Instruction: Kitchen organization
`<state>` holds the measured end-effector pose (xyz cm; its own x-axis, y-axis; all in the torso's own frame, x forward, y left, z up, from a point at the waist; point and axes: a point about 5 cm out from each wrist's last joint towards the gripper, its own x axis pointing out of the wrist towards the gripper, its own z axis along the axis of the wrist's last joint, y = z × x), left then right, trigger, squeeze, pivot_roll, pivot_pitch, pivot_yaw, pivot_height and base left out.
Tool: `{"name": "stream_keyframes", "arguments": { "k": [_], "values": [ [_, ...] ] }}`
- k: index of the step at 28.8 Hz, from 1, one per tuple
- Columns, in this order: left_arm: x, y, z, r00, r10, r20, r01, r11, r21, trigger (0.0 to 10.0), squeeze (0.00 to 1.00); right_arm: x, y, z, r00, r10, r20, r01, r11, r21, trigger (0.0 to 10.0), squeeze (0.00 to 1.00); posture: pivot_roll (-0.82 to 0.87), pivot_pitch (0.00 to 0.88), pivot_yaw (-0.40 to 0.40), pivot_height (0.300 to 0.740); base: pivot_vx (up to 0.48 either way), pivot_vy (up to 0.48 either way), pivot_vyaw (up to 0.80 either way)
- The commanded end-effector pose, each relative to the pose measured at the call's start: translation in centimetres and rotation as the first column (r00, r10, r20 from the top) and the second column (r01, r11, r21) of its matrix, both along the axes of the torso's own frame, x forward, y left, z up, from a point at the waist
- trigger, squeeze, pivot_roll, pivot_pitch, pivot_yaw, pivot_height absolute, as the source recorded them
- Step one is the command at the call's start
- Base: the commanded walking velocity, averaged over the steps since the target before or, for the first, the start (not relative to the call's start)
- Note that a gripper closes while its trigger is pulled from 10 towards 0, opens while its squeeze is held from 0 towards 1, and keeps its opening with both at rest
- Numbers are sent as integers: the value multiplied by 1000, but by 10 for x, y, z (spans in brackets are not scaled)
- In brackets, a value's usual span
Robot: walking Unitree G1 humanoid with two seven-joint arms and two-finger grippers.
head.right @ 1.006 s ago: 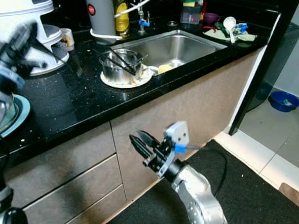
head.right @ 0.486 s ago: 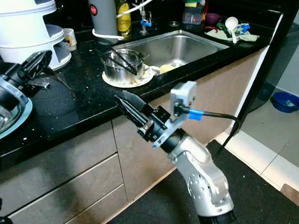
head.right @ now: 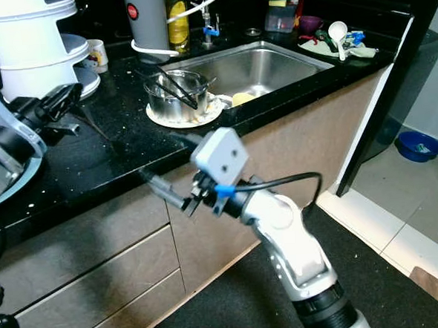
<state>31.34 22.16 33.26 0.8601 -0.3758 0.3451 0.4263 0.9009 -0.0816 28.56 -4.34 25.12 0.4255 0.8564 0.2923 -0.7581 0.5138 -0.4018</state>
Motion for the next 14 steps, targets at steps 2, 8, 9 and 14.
{"name": "stream_keyframes", "arguments": {
  "k": [2, 8, 9, 14],
  "values": [
    [-3, -13, -2, 997, -72, -11, 72, 997, 19, 0, 0, 0, 12, -4, 999, 32, -3, -32, 997, -67, 10000, 1000, -33, 96, -28, 740, 0, 0, 0],
    [-9, -22, -5, 988, -151, -24, 152, 988, 41, 0, 0, 13, 21, -10, 998, -46, -37, 42, 994, -104, 10000, 0, -33, 96, -31, 740, 0, 0, 0],
    [-9, -22, -5, 988, -151, -24, 152, 988, 41, 0, 0, 13, 21, -10, 998, -46, -37, 42, 994, -104, 10000, 0, -33, 96, -31, 740, 0, 0, 0],
    [-13, -22, -5, 986, -166, -32, 167, 984, 57, 0, 0, 21, 23, -9, 994, -111, -25, 108, 989, -101, 10000, 0, -32, 101, -37, 740, 0, 0, 0]
  ]
}}
